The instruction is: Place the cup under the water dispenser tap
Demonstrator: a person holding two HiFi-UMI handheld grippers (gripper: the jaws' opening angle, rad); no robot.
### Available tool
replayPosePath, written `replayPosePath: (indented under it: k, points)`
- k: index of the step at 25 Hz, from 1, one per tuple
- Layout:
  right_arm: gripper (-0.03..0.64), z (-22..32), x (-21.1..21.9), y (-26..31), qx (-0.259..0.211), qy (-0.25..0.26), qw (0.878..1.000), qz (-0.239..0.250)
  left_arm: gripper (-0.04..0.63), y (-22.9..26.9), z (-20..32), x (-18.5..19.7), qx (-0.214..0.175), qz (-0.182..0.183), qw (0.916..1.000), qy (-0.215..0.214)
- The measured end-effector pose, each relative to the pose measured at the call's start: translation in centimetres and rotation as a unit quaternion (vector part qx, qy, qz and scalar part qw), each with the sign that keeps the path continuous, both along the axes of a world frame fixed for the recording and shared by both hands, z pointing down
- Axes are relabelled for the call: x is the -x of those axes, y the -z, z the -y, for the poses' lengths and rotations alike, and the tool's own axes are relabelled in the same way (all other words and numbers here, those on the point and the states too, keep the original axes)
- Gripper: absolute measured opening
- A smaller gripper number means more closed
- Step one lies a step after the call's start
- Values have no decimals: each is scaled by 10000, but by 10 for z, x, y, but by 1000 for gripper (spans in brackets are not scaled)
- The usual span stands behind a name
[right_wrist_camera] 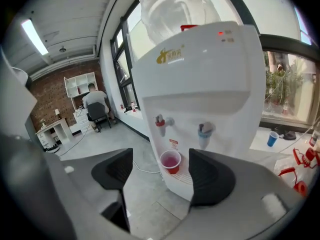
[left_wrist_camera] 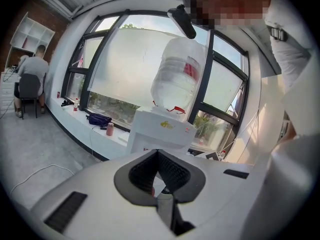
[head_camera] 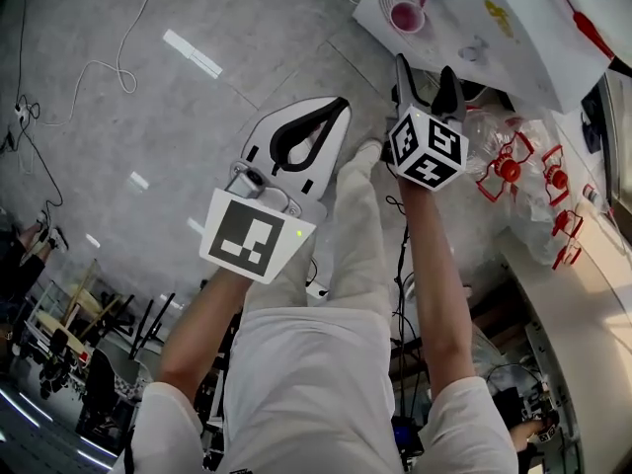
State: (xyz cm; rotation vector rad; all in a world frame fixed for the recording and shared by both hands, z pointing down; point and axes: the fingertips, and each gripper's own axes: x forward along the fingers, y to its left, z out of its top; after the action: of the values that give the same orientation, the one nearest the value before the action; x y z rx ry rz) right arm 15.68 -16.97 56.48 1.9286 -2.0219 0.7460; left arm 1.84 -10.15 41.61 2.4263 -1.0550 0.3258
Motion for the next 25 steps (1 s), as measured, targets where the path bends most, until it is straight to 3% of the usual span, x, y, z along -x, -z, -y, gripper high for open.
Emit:
replayPosePath:
  k: [7, 10, 16, 25]
  points:
    - [238, -28, -7, 43, -173, -261, 9995, 16, 6, 26, -18, 5, -19, 23, 9999, -96]
    - [115, -38, -13, 62, -204, -390, 9990, 109, 6, 39, -24, 6, -75, 34, 9999, -106]
    - [69, -65, -10, 107, -243, -242, 9993, 164, 6, 64, -39, 12, -148, -109, 9998, -98]
    - [55, -100, 20, 184, -444, 645, 9969, -111, 6, 101, -61, 28, -186, -228, 9994, -168]
